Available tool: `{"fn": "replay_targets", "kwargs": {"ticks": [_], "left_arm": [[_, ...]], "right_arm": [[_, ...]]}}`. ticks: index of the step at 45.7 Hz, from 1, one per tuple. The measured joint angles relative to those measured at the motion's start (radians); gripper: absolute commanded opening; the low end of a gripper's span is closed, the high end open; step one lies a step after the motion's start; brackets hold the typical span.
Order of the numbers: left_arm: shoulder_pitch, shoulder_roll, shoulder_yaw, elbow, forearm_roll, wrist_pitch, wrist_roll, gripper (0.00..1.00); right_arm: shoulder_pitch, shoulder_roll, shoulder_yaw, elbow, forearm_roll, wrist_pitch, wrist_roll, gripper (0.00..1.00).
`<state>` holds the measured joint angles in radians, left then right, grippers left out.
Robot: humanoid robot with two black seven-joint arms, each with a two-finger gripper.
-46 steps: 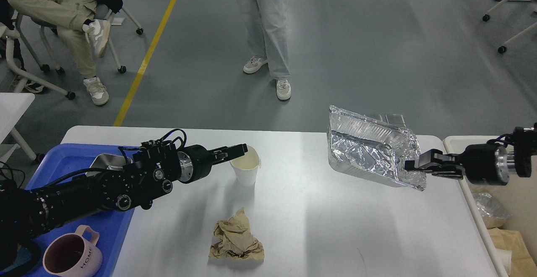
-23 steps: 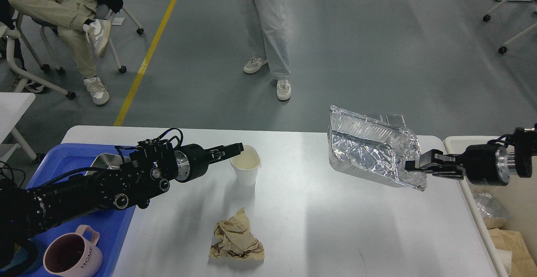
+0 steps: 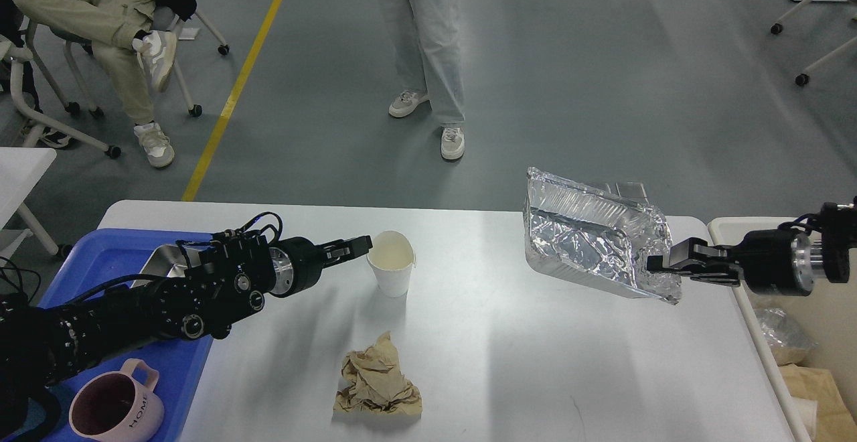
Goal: Tidy desktop
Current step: 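Reach the left gripper to the white paper cup and grasp it, then lift the paper cup and drop it into the held foil tray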
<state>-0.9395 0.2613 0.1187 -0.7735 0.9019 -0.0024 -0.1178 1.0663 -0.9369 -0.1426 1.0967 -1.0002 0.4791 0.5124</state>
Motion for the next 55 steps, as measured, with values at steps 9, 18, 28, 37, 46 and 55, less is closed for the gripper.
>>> {"fn": "replay_targets", "kwargs": {"ticks": [9,18,28,37,46,55], "left_arm": [[0.003,-0.052,-0.002,0.036,-0.008,-0.001,0.000,0.56],[-0.004,-0.080,-0.001,0.053,-0.028,-0.003,0.000,0.40],[-0.010,-0.079,0.001,0.060,-0.031,-0.074,0.000,0.07],[-0.020,-0.067,0.002,0.061,-0.030,-0.111,-0.005,0.00],[-0.033,-0.058,0.003,0.056,-0.024,-0.120,-0.015,0.00],[-0.078,-0.008,-0.019,0.029,-0.035,-0.149,-0.033,0.00]], "right_arm": [[0.000,0.001,0.000,0.000,0.000,0.000,0.000,0.00],[0.000,0.001,0.000,0.000,0.000,-0.001,0.000,0.00],[0.000,-0.002,0.000,-0.004,0.000,-0.001,0.000,0.00],[0.000,-0.001,0.000,-0.007,0.000,-0.001,0.000,0.00],[0.000,0.000,0.001,-0.008,0.000,-0.004,0.000,0.00],[0.000,0.000,0.001,-0.008,0.000,-0.004,0.000,0.00]]}}
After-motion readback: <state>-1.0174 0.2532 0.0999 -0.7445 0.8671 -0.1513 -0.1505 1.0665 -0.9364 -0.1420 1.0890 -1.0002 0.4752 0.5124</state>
